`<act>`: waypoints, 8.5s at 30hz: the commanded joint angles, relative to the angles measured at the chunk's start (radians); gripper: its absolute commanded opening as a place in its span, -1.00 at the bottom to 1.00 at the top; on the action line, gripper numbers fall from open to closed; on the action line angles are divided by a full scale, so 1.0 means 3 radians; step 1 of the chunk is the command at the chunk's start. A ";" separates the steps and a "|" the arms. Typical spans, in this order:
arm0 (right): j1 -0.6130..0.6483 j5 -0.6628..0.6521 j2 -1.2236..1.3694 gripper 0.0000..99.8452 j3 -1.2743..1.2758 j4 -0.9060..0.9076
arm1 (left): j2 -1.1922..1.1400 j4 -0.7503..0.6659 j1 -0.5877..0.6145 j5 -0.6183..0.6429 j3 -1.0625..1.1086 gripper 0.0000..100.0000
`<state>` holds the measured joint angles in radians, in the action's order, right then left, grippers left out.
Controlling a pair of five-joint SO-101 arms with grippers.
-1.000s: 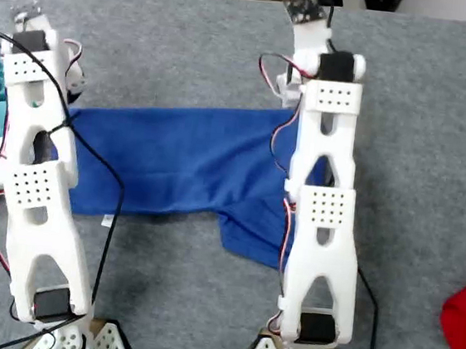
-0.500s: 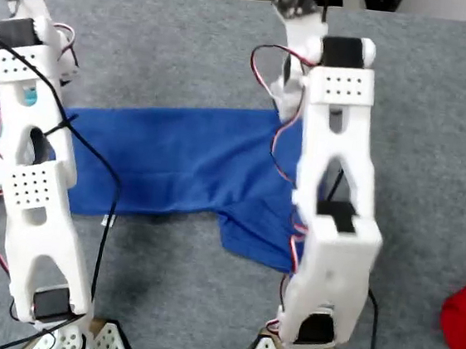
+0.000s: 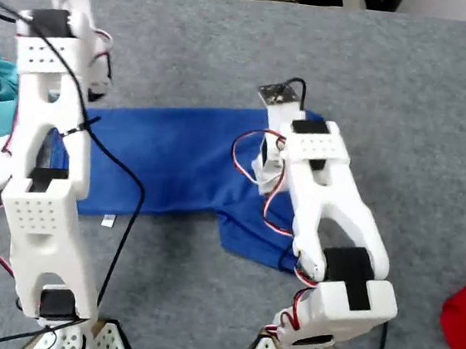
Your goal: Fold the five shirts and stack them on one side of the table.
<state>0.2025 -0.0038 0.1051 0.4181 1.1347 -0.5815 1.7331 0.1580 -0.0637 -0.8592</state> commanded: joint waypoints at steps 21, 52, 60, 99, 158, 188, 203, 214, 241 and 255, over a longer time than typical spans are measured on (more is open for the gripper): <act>0.0059 0.0010 -0.0069 -0.99 0.0130 0.0026 | -0.0468 -0.0583 0.0041 0.0169 0.0148 -0.96; 0.0105 -0.0174 -0.1793 -0.99 0.0852 0.0435 | -0.0483 -0.0557 0.0133 0.0169 0.0005 -0.96; 0.0110 -0.0164 -0.0933 -0.99 0.0990 -0.0194 | -0.0478 -0.0557 0.0133 0.0169 0.0005 -0.96; 0.0683 -0.0660 -0.1077 -0.99 0.1931 -0.0066 | -0.0483 -0.0573 0.0143 0.0164 0.0005 -0.96; 0.0877 -0.1458 -0.1905 -0.99 0.1624 -0.0133 | -0.0483 -0.0578 0.0148 0.0164 0.0005 -0.96; -0.0688 -0.1141 0.2596 -0.99 -0.3629 -0.0133 | -0.0494 -0.0624 0.0230 0.0026 -0.0056 -0.96; -0.0478 -0.1222 0.3762 -0.99 -0.6912 0.1657 | -0.0944 -0.0859 0.0184 -0.0210 0.0036 -0.96; -0.0401 -0.1043 0.3056 -0.99 -0.6953 0.2179 | -0.1240 -0.0864 0.0394 -0.0210 -0.0353 -0.96; -0.0811 -0.1079 0.0821 -0.99 -0.3342 0.2056 | -0.1547 -0.0946 0.0476 0.0148 -0.1084 -0.96; -0.0084 -0.1212 -0.0212 -0.99 -0.0202 0.0834 | -0.1588 -0.1043 0.0609 0.0138 -0.1084 -0.96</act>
<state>0.1120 -0.4058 0.1358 0.2463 1.4385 -1.0679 1.4538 0.3253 -0.0284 -1.1370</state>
